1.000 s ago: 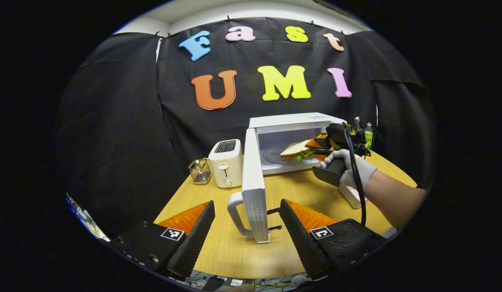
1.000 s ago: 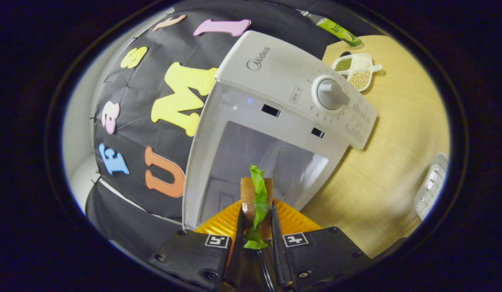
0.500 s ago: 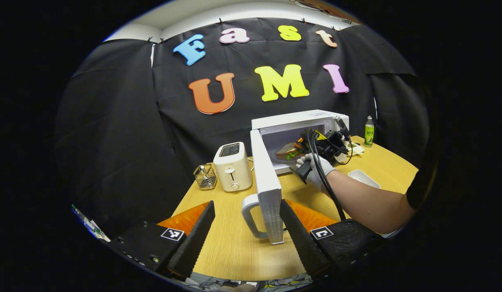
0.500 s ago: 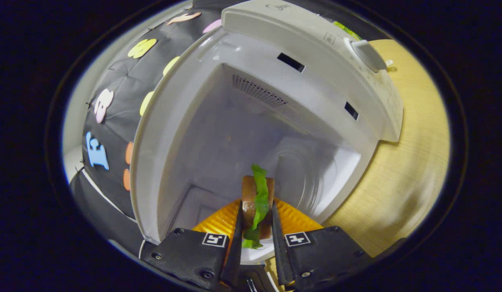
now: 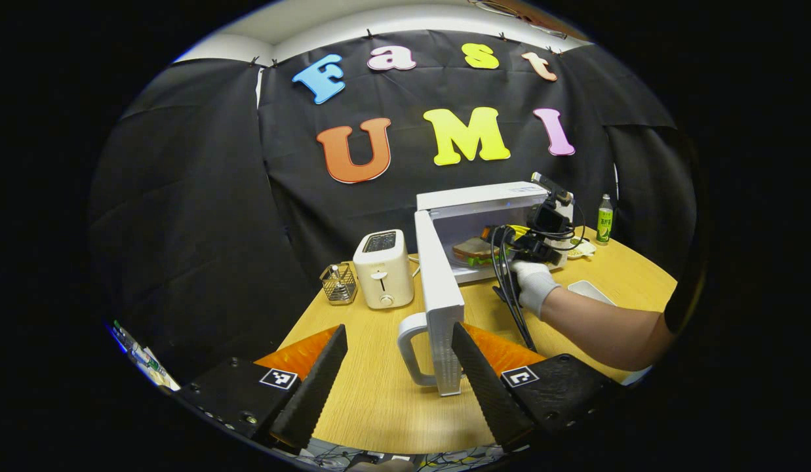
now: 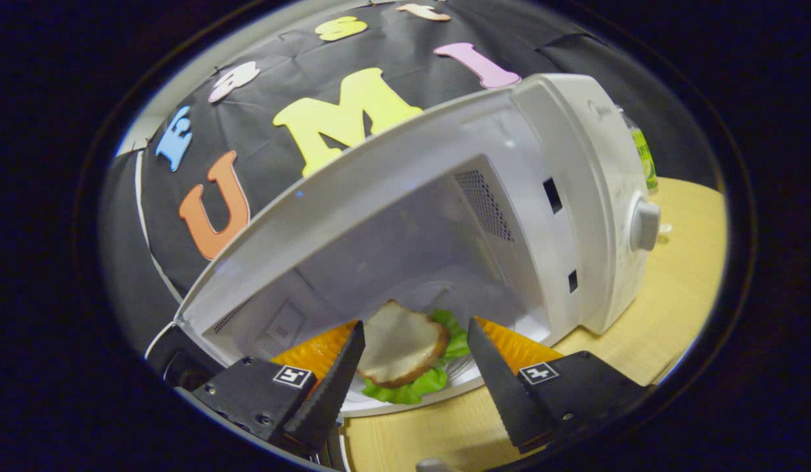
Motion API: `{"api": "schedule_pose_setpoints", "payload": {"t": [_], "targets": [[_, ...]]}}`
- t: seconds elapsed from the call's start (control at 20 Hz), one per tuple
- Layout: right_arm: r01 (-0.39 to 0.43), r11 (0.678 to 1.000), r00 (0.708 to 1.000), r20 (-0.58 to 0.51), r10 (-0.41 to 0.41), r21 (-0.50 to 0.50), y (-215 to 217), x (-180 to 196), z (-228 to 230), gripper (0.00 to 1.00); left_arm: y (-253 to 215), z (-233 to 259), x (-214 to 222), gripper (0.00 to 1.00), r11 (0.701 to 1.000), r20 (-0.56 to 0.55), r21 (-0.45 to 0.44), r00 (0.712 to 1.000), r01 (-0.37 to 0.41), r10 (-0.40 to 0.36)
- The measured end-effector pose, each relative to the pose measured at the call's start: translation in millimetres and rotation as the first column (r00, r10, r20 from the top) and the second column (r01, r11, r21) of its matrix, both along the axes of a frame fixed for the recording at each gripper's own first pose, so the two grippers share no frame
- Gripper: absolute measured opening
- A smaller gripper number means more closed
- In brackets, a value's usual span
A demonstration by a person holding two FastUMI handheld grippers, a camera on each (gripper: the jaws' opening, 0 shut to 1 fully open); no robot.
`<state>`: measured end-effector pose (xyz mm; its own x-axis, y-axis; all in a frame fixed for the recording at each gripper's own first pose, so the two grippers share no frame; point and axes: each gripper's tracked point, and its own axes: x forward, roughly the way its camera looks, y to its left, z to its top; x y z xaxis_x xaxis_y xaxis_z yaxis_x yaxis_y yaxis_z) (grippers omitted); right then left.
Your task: Open the microwave oven with the left hand, put the food in, and close the microwave oven.
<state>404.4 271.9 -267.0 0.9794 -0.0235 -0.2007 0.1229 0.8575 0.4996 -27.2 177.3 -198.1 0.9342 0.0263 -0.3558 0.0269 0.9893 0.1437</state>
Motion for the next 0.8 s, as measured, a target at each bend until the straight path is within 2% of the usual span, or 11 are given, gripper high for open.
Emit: {"api": "schedule_pose_setpoints", "payload": {"t": [0.25, 0.3, 0.35, 0.4, 0.45, 0.5, 0.55, 0.6, 0.65, 0.75, 0.8], "targets": [[-0.065, 0.989, 0.998, 0.011, 0.067, -0.132, -9, -40, 41, 0.91, 11, 6, 4, 0.97, 0.999, 0.025, -0.001, 0.999, -0.035, 0.035], [-0.074, 0.986, 0.997, 0.016, 0.077, -0.147, -13, -49, 51, 1.00, 12, 9, 5, 0.97, 0.999, 0.031, -0.007, 0.999, -0.035, 0.035], [-0.092, 0.984, 0.996, 0.010, 0.094, -0.156, -17, -60, 60, 1.00, 14, 9, 2, 0.97, 0.999, 0.038, -0.004, 0.998, -0.045, 0.045], [-0.106, 0.981, 0.994, -0.003, 0.107, -0.165, -22, -73, 64, 0.90, 18, 9, 1, 0.97, 0.998, 0.034, -0.007, 0.998, -0.058, 0.058], [-0.131, 0.976, 0.991, -0.010, 0.131, -0.177, -26, -85, 71, 1.00, 19, 11, -1, 0.97, 0.998, 0.038, -0.013, 0.997, -0.063, 0.063], [-0.155, 0.968, 0.988, -0.027, 0.153, -0.195, -31, -97, 77, 0.91, 22, 12, -2, 0.90, 0.997, 0.038, -0.009, 0.997, -0.070, 0.071], [-0.173, 0.959, 0.985, -0.042, 0.168, -0.223, -40, -110, 86, 1.00, 24, 10, -4, 0.97, 0.997, 0.029, -0.005, 0.997, -0.077, 0.077], [-0.196, 0.946, 0.981, -0.056, 0.188, -0.257, -48, -125, 96, 1.00, 26, 12, -6, 0.96, 0.997, 0.038, -0.005, 0.996, -0.079, 0.079], [-0.212, 0.931, 0.977, -0.059, 0.204, -0.296, -57, -140, 109, 0.90, 30, 14, -7, 0.95, 0.996, 0.039, -0.006, 0.995, -0.088, 0.088], [-0.226, 0.904, 0.974, -0.052, 0.222, -0.363, -76, -170, 135, 0.91, 40, 12, -5, 0.86, 0.995, 0.032, -0.003, 0.994, -0.102, 0.102], [-0.225, 0.897, 0.973, -0.050, 0.223, -0.380, -86, -186, 146, 1.00, 46, 12, -3, 0.77, 0.994, 0.035, 0.005, 0.993, -0.109, 0.109]]}}
